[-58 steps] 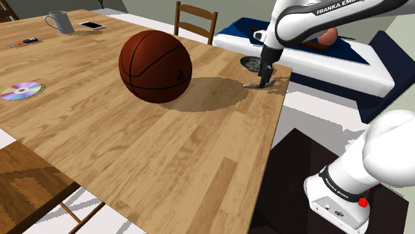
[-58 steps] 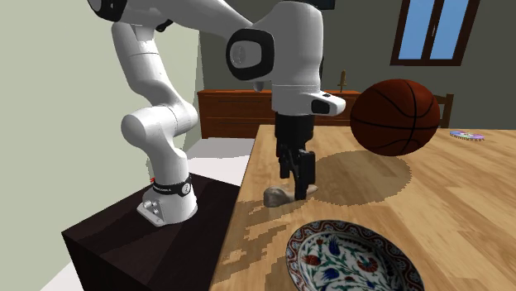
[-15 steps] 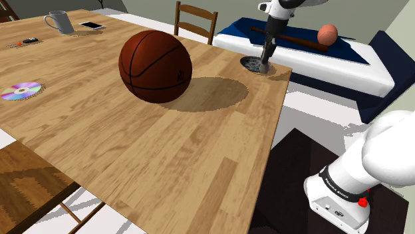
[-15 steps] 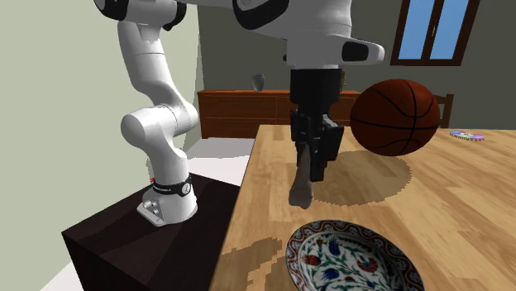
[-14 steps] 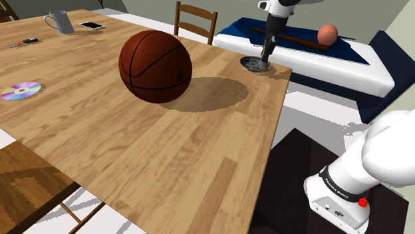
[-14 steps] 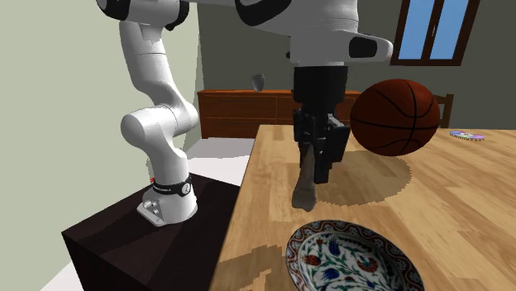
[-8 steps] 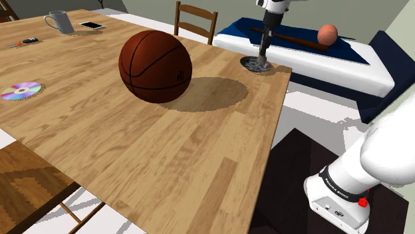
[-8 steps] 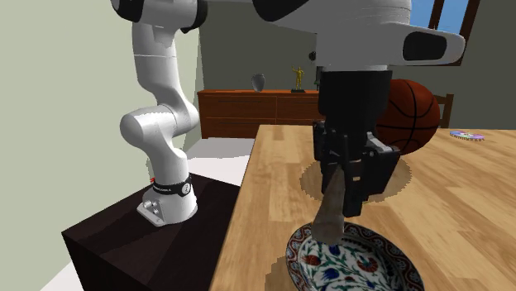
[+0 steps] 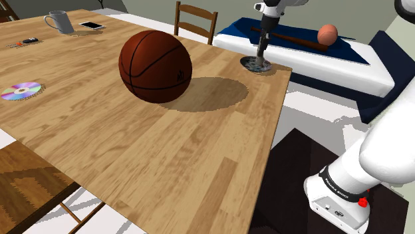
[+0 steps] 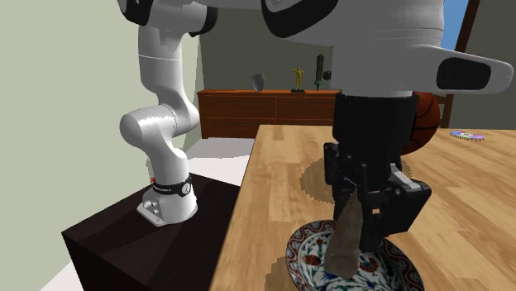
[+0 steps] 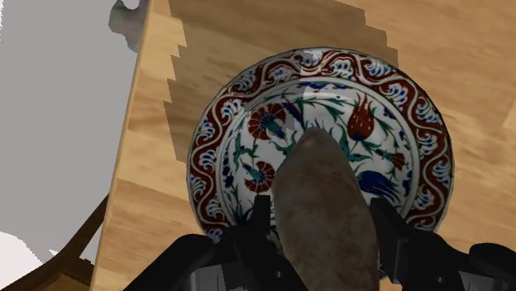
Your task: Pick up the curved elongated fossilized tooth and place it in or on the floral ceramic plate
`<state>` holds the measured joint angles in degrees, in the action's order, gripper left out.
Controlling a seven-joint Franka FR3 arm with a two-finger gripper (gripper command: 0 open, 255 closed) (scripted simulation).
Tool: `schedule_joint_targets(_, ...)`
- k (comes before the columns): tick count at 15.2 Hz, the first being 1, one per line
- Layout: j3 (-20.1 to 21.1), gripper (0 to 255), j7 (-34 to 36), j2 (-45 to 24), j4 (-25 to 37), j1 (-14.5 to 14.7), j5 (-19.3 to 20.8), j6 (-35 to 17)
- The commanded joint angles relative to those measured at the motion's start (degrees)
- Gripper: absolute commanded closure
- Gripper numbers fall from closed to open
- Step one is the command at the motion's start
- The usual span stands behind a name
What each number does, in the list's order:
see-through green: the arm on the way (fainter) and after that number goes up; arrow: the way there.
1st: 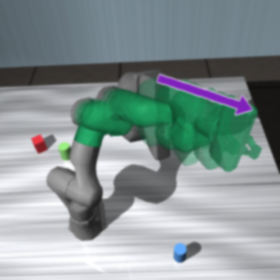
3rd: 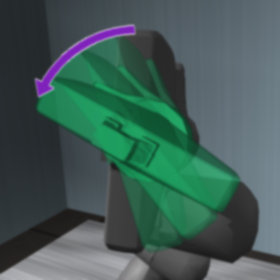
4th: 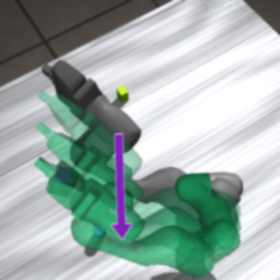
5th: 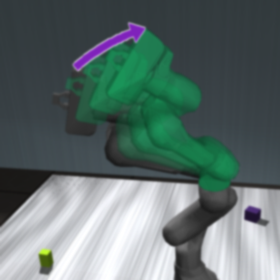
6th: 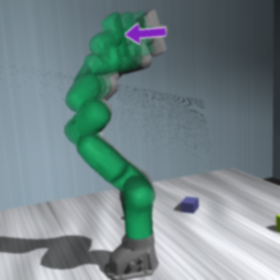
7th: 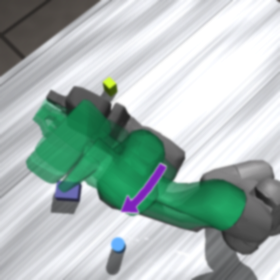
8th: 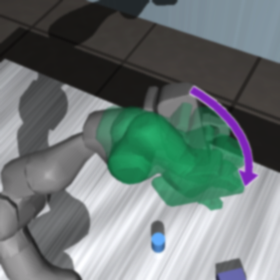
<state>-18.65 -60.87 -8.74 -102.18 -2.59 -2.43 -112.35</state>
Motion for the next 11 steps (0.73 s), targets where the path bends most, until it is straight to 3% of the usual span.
schedule_joint_targets(1, 0.06, 255, -0.01, -0.38, -1.14, 0.03, -0.15, -1.54)
schedule_joint_targets(11, 0.23, 255, -0.39, -1.86, -4.74, -0.11, -0.76, -6.54)
